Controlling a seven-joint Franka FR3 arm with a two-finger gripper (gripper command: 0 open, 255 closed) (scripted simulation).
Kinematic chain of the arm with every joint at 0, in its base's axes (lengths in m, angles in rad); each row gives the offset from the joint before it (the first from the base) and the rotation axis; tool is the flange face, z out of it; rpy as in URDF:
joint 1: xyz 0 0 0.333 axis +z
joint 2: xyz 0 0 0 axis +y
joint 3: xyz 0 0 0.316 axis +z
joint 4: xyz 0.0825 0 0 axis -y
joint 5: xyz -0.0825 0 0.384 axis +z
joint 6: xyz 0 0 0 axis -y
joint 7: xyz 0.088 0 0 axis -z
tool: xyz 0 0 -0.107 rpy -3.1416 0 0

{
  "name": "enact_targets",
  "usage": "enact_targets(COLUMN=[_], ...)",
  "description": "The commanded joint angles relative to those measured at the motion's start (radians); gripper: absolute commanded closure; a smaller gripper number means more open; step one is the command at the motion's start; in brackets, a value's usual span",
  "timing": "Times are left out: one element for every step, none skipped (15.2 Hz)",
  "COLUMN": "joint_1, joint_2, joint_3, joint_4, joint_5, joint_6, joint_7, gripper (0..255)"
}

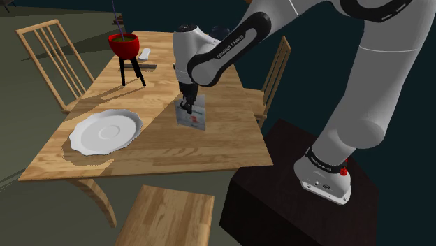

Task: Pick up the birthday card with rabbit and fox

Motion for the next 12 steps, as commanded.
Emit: enact_targets(joint_1=[-0.002,-0.003,-0.004,-0.004,-0.005,-0.006,-0.007,-0.007,-0.008,-0.008,-0.009,-0.009], joint_2=[-0.017,-0.026,-0.035,-0.043,-0.052,-0.060,-0.068,-0.075,-0.083,-0.091,-0.098,-0.105], joint_3=[0.003,0.005,0.006,0.007,0.008,0.009,0.010,0.011,0.012,0.013,0.014,0.014], joint_4=[0.006,0.009,0.013,0.017,0.020,0.024,0.029,0.033,0.038,0.043,0.048,0.054], joint_5=[0.009,0.013,0.017,0.021,0.025,0.029,0.033,0.037,0.040,0.044,0.047,0.050], joint_6=[-0.022,-0.034,-0.046,-0.057,-0.069,-0.081,-0.093,-0.105,-0.117,-0.129,-0.141,-0.153], joint_7=[-0.007,-0.010,-0.014,-0.017,-0.020,-0.024,-0.027,-0.030,-0.033,-0.036,-0.038,-0.041], gripper=[255,255,255,255,255,255,255,255,255,255,255,255])
